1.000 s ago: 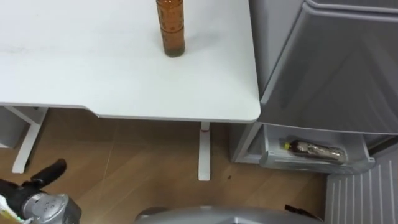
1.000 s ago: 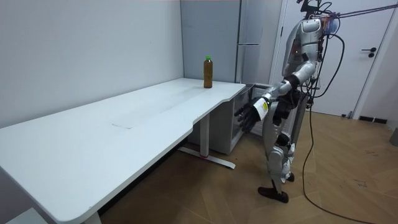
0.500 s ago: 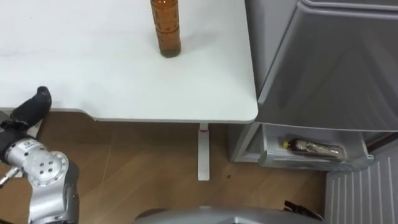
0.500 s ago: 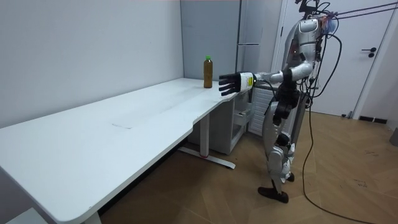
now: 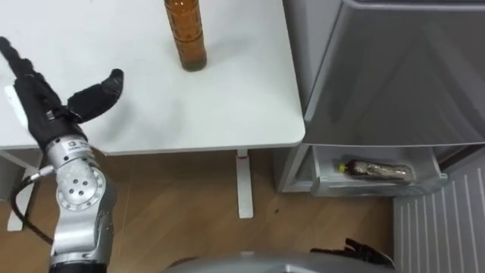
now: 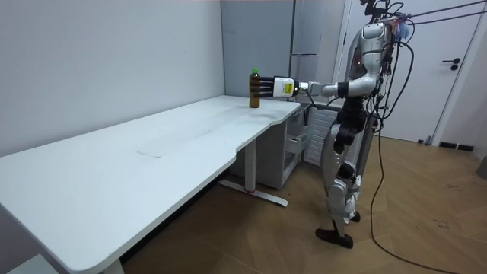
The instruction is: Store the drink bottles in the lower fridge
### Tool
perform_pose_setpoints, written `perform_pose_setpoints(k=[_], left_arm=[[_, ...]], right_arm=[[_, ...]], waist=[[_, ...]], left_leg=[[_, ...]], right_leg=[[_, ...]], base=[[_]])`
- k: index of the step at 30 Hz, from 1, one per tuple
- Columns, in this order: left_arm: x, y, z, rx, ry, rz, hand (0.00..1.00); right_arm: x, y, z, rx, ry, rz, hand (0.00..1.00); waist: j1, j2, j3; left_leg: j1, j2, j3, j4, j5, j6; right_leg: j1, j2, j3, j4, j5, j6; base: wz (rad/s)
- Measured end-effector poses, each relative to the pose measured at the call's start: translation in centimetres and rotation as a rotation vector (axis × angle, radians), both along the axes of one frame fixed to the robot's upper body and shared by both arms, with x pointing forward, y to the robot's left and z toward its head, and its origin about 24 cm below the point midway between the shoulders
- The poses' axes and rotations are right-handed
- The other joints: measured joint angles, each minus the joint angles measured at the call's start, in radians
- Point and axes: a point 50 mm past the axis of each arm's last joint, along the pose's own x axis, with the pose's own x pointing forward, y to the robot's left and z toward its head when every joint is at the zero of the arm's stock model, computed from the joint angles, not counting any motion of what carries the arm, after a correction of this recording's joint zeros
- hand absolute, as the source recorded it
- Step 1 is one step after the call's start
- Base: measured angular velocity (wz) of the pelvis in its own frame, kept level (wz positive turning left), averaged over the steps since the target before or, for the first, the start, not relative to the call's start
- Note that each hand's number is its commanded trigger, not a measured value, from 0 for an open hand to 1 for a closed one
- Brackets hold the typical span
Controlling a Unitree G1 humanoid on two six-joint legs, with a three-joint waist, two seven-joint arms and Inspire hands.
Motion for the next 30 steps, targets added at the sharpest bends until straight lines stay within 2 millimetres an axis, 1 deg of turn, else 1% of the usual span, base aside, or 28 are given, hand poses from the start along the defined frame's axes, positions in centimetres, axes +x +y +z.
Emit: perform_pose_setpoints(k=[1,2,4,6,11,15,18,20,22,23,25,27,28,30], left_arm=[[0.2,-0.4,0.1,-0.004,-0.003,-0.039,0.0],[0.3,-0.6,0.0,-0.005,-0.001,-0.067,0.0],[0.4,-0.8,0.0,-0.005,0.008,-0.1,0.0],[0.4,-0.9,-0.1,-0.009,0.014,-0.128,0.0],[1.0,-1.3,-0.1,-0.026,0.031,-0.212,0.0],[1.4,-1.5,-0.2,-0.045,0.039,-0.248,0.0],[1.6,-1.4,-0.3,-0.077,0.037,-0.251,0.0],[1.6,-1.3,-0.6,-0.107,0.045,-0.244,0.0],[1.6,-0.9,-0.9,-0.118,0.058,-0.23,0.0],[1.6,-0.8,-1.0,-0.127,0.061,-0.222,0.0],[1.8,-0.3,-0.9,-0.128,0.058,-0.205,0.0],[2.1,0.0,-0.7,-0.127,0.049,-0.194,0.0],[2.3,0.1,-0.4,-0.126,0.04,-0.189,0.0],[2.4,0.4,-0.3,-0.126,0.036,-0.176,0.0]], right_arm=[[-0.1,-0.1,0.0,-0.001,0.001,-0.008,0.0],[-0.1,-0.1,0.0,-0.002,0.001,-0.014,0.0],[-0.2,-0.3,0.0,-0.003,-0.002,-0.033,0.0],[-0.2,-0.3,0.1,-0.006,-0.003,-0.034,0.0],[-0.2,-0.4,0.1,-0.001,-0.009,-0.061,0.0],[-0.2,-0.5,0.1,0.004,-0.012,-0.068,0.0],[-0.3,-0.5,0.1,-0.001,-0.011,-0.072,0.0],[-0.3,-0.5,0.1,-0.007,-0.008,-0.077,0.0],[-0.4,-0.7,0.1,-0.016,-0.01,-0.086,0.0],[-0.6,-0.8,0.1,-0.022,-0.009,-0.104,0.0],[-1.0,-1.1,0.2,-0.031,-0.009,-0.137,0.0],[-1.7,-1.5,0.2,-0.058,0.009,-0.168,0.0],[-2.4,-1.9,0.3,-0.078,0.031,-0.183,0.0],[-3.2,-2.5,0.4,-0.111,0.076,-0.179,0.0]], waist=[[-0.003,0.002,-0.0011],[-0.005,0.003,0.0],[-0.012,0.006,0.0054],[-0.017,0.011,0.0072],[-0.027,0.015,0.0056],[-0.028,0.016,0.0043],[-0.03,0.017,0.0037],[-0.041,0.018,0.0054],[-0.052,0.022,0.0048],[-0.059,0.024,0.0052],[-0.075,0.025,0.005],[-0.08,0.026,0.0048],[-0.081,0.027,0.0042],[-0.084,0.031,0.0049]], left_leg=[[0.002,0.0,0.003,-0.001,0.0,0.0],[0.004,0.0,0.005,-0.002,0.0,0.0],[0.016,0.001,0.009,-0.004,0.0,0.0],[0.017,0.002,0.015,-0.005,0.0,0.0],[0.016,0.003,0.02,-0.005,0.0,0.0],[0.016,0.005,0.031,-0.006,0.0,0.0],[0.02,0.011,0.052,-0.006,0.0,0.0],[0.035,0.015,0.067,-0.012,0.0,0.0],[0.043,0.016,0.078,-0.018,0.0,0.0],[0.048,0.016,0.083,-0.021,0.0,0.0],[0.05,0.016,0.083,-0.026,0.0,0.0],[0.051,0.016,0.085,-0.029,0.0,0.0],[0.053,0.016,0.086,-0.036,0.0,0.0],[0.063,0.016,0.091,-0.037,0.0,0.0]], right_leg=[[0.0,0.0,0.003,0.0,0.0,0.0],[0.0,0.0,0.006,0.0,0.0,0.0],[0.001,0.0,0.009,0.0,0.0,0.0],[-0.003,0.0,0.012,0.001,0.0,0.0],[-0.008,0.001,0.023,0.003,0.0,0.0],[-0.014,0.002,0.037,0.005,0.001,0.0],[-0.015,0.007,0.059,0.003,0.004,-0.002],[-0.014,0.01,0.068,0.004,0.006,-0.003],[-0.014,0.011,0.082,0.005,0.006,-0.004],[-0.014,0.012,0.089,0.006,0.006,-0.004],[-0.013,0.011,0.09,0.007,0.006,-0.003],[-0.014,0.011,0.092,0.01,0.006,-0.003],[-0.016,0.011,0.094,0.011,0.006,-0.003],[-0.017,0.012,0.105,0.016,0.006,-0.003]], base=[[-0.06],[-0.08],[-0.08],[-0.08],[-0.03],[-0.09],[-0.18],[-0.19],[-0.19],[-0.16],[-0.04],[-0.02],[-0.06],[-0.12]])
